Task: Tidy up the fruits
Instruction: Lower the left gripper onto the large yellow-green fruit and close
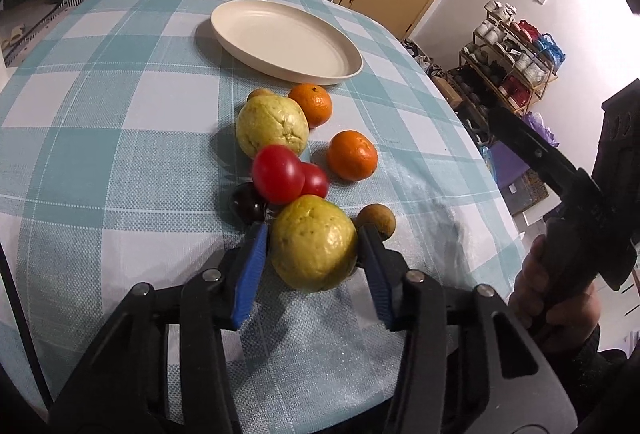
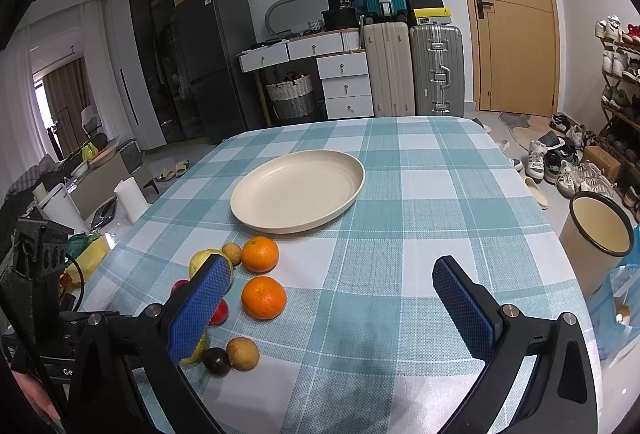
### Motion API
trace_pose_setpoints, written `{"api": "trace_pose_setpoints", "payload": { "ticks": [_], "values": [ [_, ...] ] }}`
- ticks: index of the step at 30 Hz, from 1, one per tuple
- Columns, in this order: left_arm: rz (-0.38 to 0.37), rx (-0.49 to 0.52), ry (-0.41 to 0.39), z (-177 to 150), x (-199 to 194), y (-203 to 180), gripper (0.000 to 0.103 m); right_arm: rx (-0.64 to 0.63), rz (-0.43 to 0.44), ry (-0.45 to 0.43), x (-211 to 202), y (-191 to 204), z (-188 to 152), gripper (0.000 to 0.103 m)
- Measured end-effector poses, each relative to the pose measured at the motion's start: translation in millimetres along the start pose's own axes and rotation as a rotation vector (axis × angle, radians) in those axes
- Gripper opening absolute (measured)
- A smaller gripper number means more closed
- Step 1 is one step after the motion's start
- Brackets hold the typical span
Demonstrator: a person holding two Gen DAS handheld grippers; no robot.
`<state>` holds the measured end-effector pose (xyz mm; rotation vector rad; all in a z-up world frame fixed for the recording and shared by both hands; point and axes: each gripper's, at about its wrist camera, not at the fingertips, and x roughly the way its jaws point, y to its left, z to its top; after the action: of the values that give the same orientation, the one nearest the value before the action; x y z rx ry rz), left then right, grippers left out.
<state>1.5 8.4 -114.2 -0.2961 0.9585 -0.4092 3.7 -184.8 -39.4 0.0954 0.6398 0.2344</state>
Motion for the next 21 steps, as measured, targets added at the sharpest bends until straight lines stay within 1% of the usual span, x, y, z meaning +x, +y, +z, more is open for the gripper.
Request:
{"api": "trace_pose_setpoints", "payload": {
  "ticks": [7, 11, 16, 21],
  "values": [
    [-0.029, -0.002, 0.005, -0.2, -0.4, 6.0, 0.044, 0.005, 0.002, 0.007, 1.0, -0.9, -0.4, 0.103],
    [-0.061, -0.008, 0.011, -2.0, -0.7, 8.5, 0.044, 0.004, 0.002, 0.011, 1.6, -1.6, -1.2, 0.103],
    [-0.044, 0.022, 0.0, -3.0, -1.8, 5.7, 0.044, 0.007, 0.003, 0.019, 4.5, -1.7, -0.9, 0.103],
    [-0.049, 0.027, 0.0, -4.6, -2.4, 6.0, 0.043, 0.005, 0.003, 0.027, 6.1, 0.0, 0.4, 0.103]
  ]
}}
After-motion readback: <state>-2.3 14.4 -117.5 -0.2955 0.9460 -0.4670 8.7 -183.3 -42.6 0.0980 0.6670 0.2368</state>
